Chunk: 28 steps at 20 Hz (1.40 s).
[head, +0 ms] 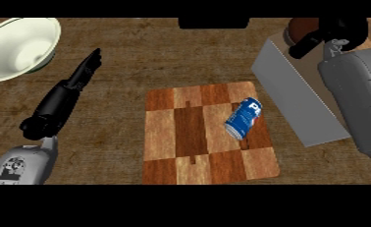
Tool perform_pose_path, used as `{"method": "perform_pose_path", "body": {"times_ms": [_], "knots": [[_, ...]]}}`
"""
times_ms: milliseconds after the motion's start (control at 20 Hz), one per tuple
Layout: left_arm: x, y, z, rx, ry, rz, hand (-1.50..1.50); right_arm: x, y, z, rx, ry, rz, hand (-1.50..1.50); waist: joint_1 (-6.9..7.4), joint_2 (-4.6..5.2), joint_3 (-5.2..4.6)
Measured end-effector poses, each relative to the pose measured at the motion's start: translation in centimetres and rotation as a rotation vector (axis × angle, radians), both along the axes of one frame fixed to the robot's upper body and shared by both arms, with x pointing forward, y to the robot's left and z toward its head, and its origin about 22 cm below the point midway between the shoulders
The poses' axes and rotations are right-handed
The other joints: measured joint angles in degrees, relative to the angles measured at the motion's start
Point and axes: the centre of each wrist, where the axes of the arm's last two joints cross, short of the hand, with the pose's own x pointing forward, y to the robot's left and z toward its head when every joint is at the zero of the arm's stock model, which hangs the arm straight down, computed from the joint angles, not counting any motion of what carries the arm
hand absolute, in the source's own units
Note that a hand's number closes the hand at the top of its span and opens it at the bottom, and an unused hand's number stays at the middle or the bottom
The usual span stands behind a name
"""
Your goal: Pick the cupcake from the cutting board and place it in the cardboard box
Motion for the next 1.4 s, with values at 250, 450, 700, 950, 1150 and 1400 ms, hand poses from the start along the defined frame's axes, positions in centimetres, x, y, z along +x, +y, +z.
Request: {"method": "perform_pose_path", "body": {"times_ms": [250, 450, 700, 950, 1150, 1400], "knots": [[0.1, -0.1, -0.2, -0.002, 0.007, 0.000, 0.00, -0.7, -4.1, -1.4, 0.037, 0.162, 0.015, 1.50, 0.14, 0.06, 0.00], [0.0, 0.4, -0.5, 0.000, 0.009, -0.005, 0.00, -1.5, -6.7, -2.7, 0.099, 0.257, 0.053, -1.50, 0.29, 0.05, -0.04], [0.0, 0.2, -0.8, -0.004, 0.007, -0.007, 0.00, -2.6, -7.4, -2.7, 0.166, 0.216, 0.184, -1.50, 0.18, -0.14, -0.14], [0.1, 0.2, -0.8, -0.006, 0.009, 0.002, 0.00, -2.9, -7.6, -0.7, 0.390, -0.136, 0.243, -1.50, -0.22, -0.15, 0.12], [0.0, 0.0, -1.0, -0.008, 0.008, 0.005, 0.00, -3.3, -9.1, 0.0, 0.646, -0.407, 0.166, -1.50, -0.38, -0.11, 0.19], [0.1, 0.0, -0.1, -0.005, 0.007, -0.004, 0.00, -4.7, -13.0, -1.5, 0.819, -0.605, 0.035, -1.50, 0.07, 0.05, 0.12]]}}
